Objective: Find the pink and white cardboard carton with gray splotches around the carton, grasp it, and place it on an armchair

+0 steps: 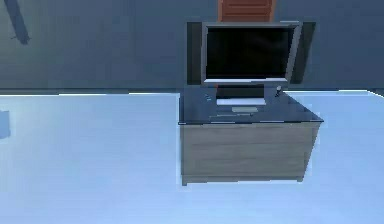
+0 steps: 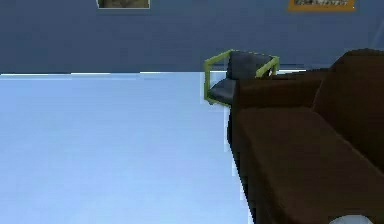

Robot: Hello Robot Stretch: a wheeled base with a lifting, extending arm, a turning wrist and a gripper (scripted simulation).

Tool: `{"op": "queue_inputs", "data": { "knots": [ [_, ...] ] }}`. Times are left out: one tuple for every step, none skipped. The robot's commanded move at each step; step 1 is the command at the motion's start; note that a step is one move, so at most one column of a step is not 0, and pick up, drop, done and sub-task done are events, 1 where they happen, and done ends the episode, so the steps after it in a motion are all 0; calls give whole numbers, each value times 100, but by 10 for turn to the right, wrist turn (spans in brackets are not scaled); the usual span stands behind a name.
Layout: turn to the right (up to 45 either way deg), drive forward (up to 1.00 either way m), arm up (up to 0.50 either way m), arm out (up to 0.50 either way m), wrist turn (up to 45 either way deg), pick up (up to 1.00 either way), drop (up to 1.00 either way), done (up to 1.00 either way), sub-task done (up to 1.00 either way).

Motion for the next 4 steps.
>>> {"op": "queue_inputs", "data": {
  "knots": [
    [0, 15, 0, 0, 0, 0, 0, 0, 0],
    [-450, 0, 0, 0, 0, 0, 0, 0, 0],
    [-450, 0, 0, 0, 0, 0, 0, 0, 0],
    [0, 85, 0, 0, 0, 0, 0, 0, 0]
  ]
}}
